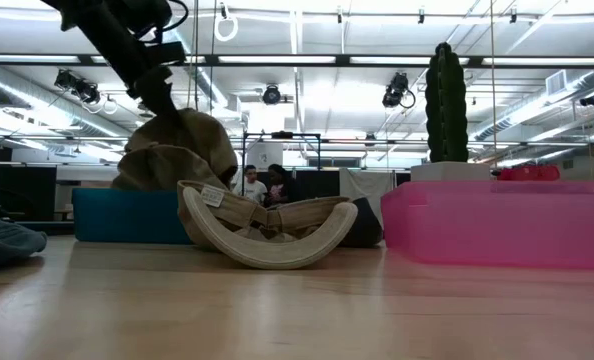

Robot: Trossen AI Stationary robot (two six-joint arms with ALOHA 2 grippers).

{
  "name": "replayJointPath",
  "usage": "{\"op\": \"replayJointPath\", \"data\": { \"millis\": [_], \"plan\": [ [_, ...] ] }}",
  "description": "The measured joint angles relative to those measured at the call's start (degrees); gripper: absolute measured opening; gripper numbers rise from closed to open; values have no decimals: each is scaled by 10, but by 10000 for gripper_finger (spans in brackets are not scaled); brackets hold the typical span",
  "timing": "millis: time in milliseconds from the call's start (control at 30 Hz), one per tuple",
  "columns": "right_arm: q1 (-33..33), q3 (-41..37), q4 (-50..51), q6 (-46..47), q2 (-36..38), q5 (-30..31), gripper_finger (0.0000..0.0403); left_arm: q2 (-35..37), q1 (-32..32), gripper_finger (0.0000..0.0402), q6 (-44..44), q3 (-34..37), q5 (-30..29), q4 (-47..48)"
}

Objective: Pick & Place hat
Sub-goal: Put the bottom brown cap into the blue bin

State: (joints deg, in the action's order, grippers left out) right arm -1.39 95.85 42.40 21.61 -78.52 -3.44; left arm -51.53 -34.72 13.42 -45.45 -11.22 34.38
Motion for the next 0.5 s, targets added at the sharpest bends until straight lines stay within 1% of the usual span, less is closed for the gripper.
{"op": "replayJointPath", "data": {
  "millis": [67,200,433,500],
  "plan": [
    [0,0,0,0,0,2,215,3,5,2,20,0,-9,21],
    [0,0,0,-9,0,21,215,2,6,2,58,0,-10,64],
    [0,0,0,-12,0,31,215,2,6,2,155,38,-23,60],
    [0,0,0,-12,0,31,215,2,7,2,161,55,-31,56]
  ]
}}
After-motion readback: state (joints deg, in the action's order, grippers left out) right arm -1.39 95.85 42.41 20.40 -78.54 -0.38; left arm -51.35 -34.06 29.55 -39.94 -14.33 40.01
